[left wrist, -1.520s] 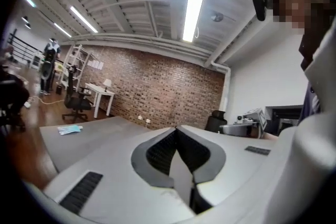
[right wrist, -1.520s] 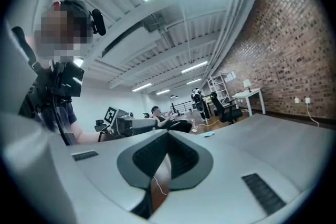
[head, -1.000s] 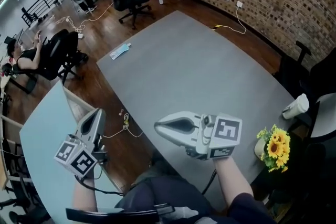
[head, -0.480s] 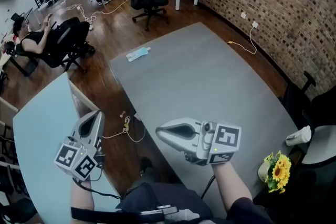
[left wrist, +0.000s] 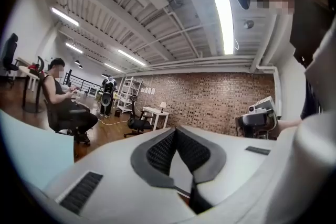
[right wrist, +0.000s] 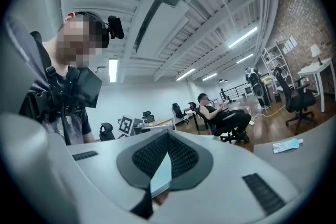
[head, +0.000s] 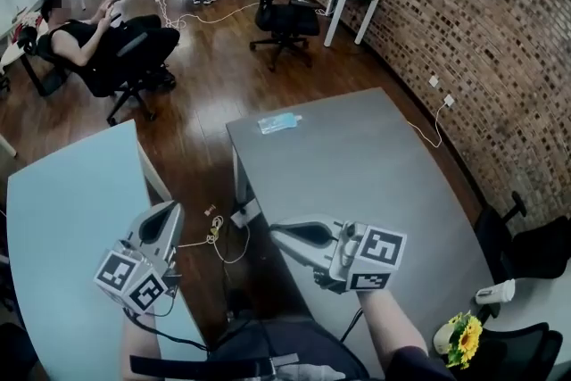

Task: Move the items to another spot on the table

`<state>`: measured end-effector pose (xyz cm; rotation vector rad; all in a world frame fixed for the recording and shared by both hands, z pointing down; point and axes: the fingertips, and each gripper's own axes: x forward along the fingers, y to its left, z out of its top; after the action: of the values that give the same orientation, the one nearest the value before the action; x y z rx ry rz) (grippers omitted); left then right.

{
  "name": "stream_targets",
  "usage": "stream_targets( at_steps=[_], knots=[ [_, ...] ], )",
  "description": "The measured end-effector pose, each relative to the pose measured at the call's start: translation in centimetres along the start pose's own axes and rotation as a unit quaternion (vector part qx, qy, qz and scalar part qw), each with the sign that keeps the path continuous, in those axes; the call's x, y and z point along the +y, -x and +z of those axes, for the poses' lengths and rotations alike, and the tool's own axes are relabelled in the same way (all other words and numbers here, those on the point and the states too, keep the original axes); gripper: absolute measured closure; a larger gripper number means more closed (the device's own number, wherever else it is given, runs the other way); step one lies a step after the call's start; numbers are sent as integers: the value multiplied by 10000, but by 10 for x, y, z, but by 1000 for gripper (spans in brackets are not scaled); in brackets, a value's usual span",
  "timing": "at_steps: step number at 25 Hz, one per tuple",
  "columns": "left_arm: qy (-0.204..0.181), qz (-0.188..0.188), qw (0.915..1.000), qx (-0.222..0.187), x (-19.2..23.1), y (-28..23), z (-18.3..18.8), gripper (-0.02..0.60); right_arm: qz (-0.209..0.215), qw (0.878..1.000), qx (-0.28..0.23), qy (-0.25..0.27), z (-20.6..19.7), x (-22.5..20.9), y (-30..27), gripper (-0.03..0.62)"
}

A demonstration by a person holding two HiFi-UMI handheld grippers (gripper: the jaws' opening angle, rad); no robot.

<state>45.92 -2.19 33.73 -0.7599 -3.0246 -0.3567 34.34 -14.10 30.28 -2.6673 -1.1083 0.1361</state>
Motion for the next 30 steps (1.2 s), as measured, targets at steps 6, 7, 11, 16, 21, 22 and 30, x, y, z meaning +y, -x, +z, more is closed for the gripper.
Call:
stream_targets(
  at_steps=[6,7,11,16,21,22,30],
  knots=[
    [309,453,9982,-243,45,27,-7,572,330,9989,326,76,-4,-12,-62,614],
    [290,537,9979,-238,51,35,-7,572,413,9985,355,70,-6,-10,-72,614],
    [257,965,9948,-217,76,56,-6,572,818,9954,471,143,-11,-12,-111,614],
    [219,1419,9896,-63,98,54,-6,572,1239,9909,483,220,-11,-39,-142,614],
    [-49,1689,9852,289,108,16,6,572,1468,9882,392,205,-6,-81,-154,614],
    [-137,1728,9842,357,108,1,11,572,1497,9879,361,192,-4,-94,-153,614],
    [-563,2045,9742,767,107,-84,30,569,1886,9820,4,-117,2,-163,-144,614]
  ],
)
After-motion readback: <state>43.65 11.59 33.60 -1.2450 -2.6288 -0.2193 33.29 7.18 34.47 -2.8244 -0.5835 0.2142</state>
